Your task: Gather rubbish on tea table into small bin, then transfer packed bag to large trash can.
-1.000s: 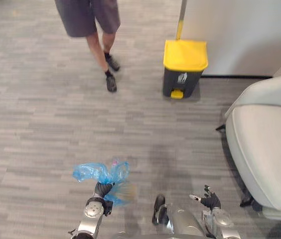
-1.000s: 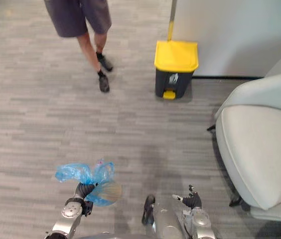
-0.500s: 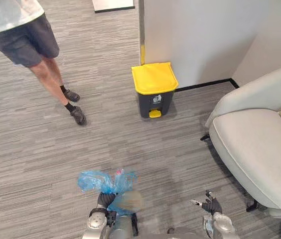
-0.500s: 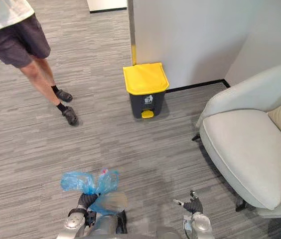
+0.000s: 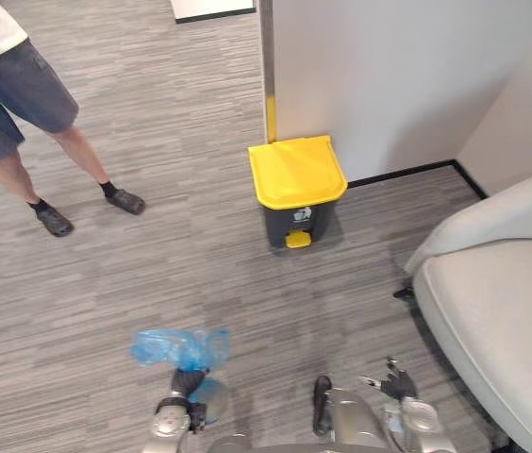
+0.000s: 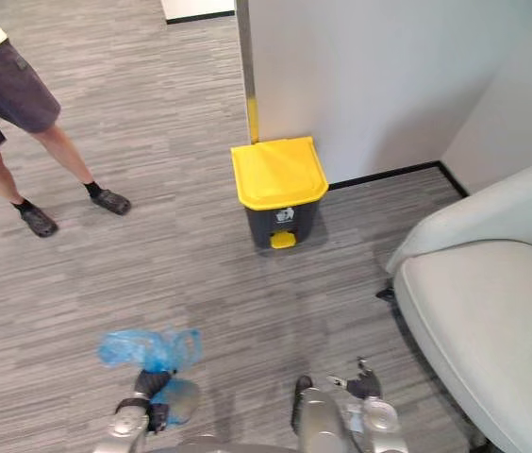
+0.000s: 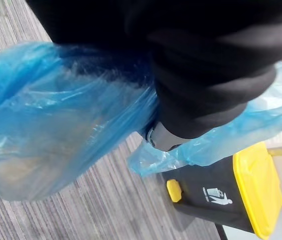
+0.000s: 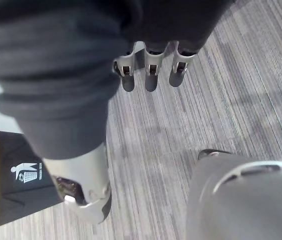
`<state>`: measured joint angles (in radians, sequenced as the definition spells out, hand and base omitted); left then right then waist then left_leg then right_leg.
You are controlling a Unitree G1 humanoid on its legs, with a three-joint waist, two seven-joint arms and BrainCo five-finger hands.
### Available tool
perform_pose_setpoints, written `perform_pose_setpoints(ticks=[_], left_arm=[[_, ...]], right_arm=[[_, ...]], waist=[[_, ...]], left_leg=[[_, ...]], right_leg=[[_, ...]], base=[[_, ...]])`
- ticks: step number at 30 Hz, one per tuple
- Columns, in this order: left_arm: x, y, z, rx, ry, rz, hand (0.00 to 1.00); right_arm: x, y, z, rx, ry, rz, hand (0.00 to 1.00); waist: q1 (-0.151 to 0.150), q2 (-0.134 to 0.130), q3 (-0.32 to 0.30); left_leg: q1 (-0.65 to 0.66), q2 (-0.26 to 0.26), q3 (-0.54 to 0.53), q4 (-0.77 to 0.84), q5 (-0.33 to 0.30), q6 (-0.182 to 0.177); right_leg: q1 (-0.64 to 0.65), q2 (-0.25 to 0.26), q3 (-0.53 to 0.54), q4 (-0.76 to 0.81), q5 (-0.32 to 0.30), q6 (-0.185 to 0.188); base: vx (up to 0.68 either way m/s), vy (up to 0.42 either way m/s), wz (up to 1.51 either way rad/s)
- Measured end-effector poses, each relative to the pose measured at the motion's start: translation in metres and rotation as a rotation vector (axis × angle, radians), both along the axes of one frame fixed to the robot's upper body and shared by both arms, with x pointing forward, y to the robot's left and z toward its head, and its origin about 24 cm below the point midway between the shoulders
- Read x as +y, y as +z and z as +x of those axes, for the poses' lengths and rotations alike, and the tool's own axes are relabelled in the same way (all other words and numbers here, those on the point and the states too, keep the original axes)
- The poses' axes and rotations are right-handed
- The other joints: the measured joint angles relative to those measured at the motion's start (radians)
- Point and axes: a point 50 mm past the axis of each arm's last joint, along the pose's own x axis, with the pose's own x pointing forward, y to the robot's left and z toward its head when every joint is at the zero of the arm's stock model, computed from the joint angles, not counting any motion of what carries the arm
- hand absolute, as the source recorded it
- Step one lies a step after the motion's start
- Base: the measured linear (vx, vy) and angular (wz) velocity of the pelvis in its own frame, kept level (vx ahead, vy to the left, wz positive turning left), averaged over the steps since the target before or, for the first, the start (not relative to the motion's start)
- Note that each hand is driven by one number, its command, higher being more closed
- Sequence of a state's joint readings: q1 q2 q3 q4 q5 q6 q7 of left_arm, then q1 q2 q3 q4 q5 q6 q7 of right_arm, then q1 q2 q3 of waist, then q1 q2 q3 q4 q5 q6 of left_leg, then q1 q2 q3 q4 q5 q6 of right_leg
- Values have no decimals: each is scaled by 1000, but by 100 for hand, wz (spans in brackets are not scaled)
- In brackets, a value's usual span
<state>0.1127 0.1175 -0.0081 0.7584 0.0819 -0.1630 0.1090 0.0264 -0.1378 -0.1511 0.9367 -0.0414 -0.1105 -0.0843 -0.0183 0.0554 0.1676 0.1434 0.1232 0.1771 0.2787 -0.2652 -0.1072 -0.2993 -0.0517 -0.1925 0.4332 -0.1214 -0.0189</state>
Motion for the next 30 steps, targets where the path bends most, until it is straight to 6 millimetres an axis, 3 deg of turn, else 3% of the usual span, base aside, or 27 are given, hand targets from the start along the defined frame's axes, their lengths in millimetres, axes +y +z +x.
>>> perform_pose_setpoints(ticks=[2,3,4,5,7,9,11,12,13,14,16,19,20,21,22,23,24,25,27,28,29,30], left_arm=[[-6,3,9,-22,-4,-15,100],[-8,2,9,-22,-4,-22,100],[-12,1,7,-18,-4,-37,100],[-16,0,5,-16,-9,-53,100],[-19,2,7,-30,-14,-66,100],[-19,2,6,-26,-13,-66,100],[-20,2,6,-25,-14,-68,100],[-20,2,6,-26,-15,-70,100],[-21,1,5,-24,-15,-72,100],[-19,1,5,-21,-14,-66,100],[-15,3,8,-30,-20,-53,100],[-15,1,4,-16,-16,-55,100],[-12,-2,-5,9,-10,-47,100],[-8,-3,-8,17,-9,-36,100],[-4,-2,-6,16,-15,-23,100],[-4,-2,-5,13,-21,-17,100],[-3,-1,-2,11,-32,-7,100],[-2,0,1,2,-33,-5,100],[2,0,2,6,-33,9,100],[3,0,1,11,-32,10,100],[4,-1,1,16,-32,12,100],[8,-2,-3,28,-30,22,100]], right_arm=[[-1,-2,-4,14,-6,0,0],[0,-3,-7,20,-9,3,0],[0,-5,-13,33,-10,5,0],[3,-5,-15,33,-14,11,0],[2,-3,-12,16,-23,12,0],[1,-3,-10,8,-45,21,0],[3,-4,-13,8,-80,42,0],[2,-5,-16,14,-90,40,0],[0,-5,-16,14,-92,35,0],[5,-6,-15,17,-86,49,0],[10,-6,-13,7,-83,61,0],[11,-4,-7,-8,-75,62,0],[13,-2,-2,-19,-63,65,0],[14,-2,-1,-18,-58,67,0],[14,-3,-3,-10,-55,67,0],[14,-4,-4,-5,-53,66,0],[14,-5,-5,2,-47,61,0],[14,-4,-4,1,-43,60,0],[16,-2,2,-11,-10,51,0],[16,-2,2,-11,-2,49,0],[17,-2,2,-10,-2,49,0],[16,-6,-8,19,-7,48,0]], waist=[[-10,-1,2],[-11,-2,4],[-9,-6,11],[-2,-14,14],[7,-8,16],[13,-9,18],[30,-14,23],[32,-14,24],[31,-1,19],[37,-18,19],[32,-55,15],[37,-56,14],[40,-49,14],[32,-51,13],[32,-51,14],[30,-52,14],[17,-50,15],[13,-48,15],[3,-23,25],[1,-21,26],[-1,-24,24],[-6,-42,17]], left_leg=[[-107,27,-56,251,65,-54],[-137,38,-67,339,100,-59],[-180,69,-67,503,95,-62],[-226,94,-44,622,76,-31],[-314,119,-23,693,52,9],[-395,117,0,636,35,37],[-418,82,19,436,35,39],[-409,37,11,201,78,20],[-397,28,2,101,139,29],[-368,0,19,70,203,82],[-381,-51,19,74,164,100],[-367,-67,52,141,66,121],[-295,-76,93,124,24,128],[-251,-90,102,102,8,137],[-213,-98,104,89,4,154],[-196,-100,105,85,2,157],[-151,-99,97,60,-2,162],[-132,-94,95,45,-2,162],[-86,-50,85,25,-2,160],[-66,-40,80,19,-1,151],[-50,-36,76,13,-3,129],[-20,-51,61,4,-19,86]], right_leg=[[72,5,-27,-44,-28,-12],[111,7,-30,-71,-27,-13],[199,16,-34,-125,-28,-14],[264,23,-34,-164,-36,-21],[325,36,-16,-211,-65,-43],[356,36,-4,-237,-65,-36],[382,18,11,-247,-70,0],[398,4,19,-244,-92,35],[401,9,23,-241,-102,48],[410,-5,58,-238,-117,67],[411,-43,87,-256,-132,91],[381,-75,149,-142,-158,115],[296,-91,219,101,-154,131],[236,-109,230,254,-118,195],[183,-117,221,381,-133,213],[157,-124,208,426,-146,192],[109,-122,152,456,-183,127],[87,-115,126,444,-195,104],[-5,-47,65,283,-201,67],[-23,-31,58,177,-174,57],[-24,-24,58,87,-131,56],[0,-24,61,-53,101,22]], base=[[359,-205,30],[335,-158,24],[303,-101,2],[295,-74,-7],[222,-9,-21],[223,78,-26],[275,167,-26],[277,205,-11],[345,275,-18],[304,213,-5],[344,203,12],[326,205,-30],[435,206,-60],[512,183,-50],[340,50,-10],[445,-13,15],[377,-48,17],[443,-101,17],[383,-145,6],[274,-118,15],[307,-142,39],[404,-152,25]])
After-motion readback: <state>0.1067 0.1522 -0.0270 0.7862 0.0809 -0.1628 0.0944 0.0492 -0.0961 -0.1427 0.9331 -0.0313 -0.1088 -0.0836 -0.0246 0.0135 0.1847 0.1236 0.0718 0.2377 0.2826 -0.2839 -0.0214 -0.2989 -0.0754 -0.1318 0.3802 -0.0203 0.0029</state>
